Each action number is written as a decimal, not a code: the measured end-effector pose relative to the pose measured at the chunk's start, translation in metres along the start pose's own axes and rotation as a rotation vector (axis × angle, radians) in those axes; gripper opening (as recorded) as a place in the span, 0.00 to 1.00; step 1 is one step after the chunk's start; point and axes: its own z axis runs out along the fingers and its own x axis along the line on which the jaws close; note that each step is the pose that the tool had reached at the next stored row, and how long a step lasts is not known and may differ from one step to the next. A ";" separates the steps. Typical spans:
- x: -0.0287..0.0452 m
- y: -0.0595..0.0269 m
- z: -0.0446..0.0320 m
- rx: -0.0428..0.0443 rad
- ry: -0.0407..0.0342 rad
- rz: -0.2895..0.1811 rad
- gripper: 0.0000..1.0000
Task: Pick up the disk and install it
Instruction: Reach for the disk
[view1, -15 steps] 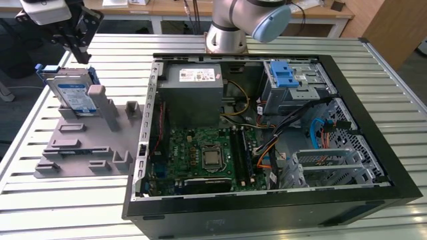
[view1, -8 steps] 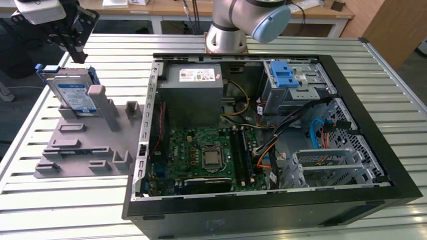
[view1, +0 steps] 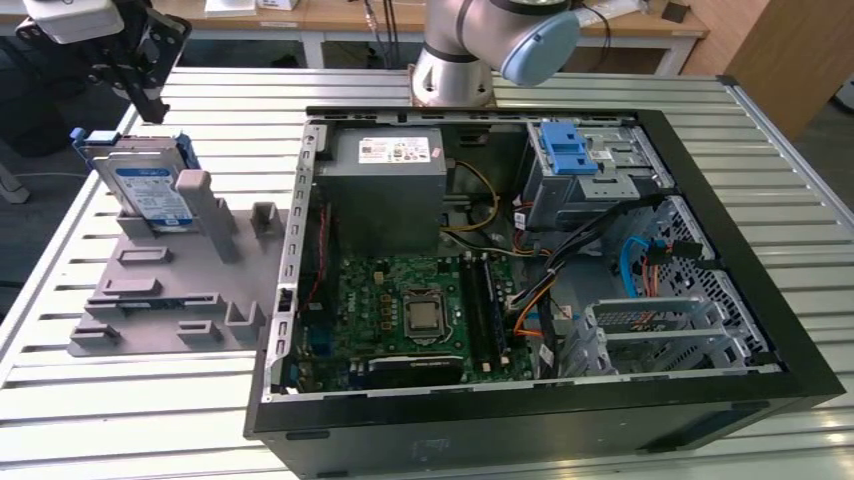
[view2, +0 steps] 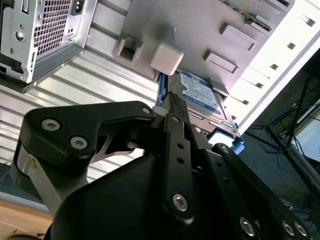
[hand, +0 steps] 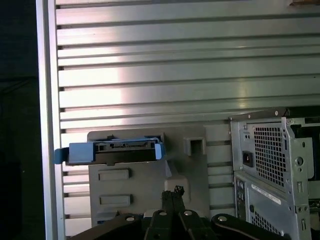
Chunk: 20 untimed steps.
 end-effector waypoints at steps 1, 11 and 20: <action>0.0010 0.0008 0.0002 -0.0001 -0.0001 0.000 0.11; 0.0117 0.0058 0.0010 0.0000 0.0000 0.000 0.11; 0.0222 0.0082 0.0020 0.0000 0.0000 0.000 0.11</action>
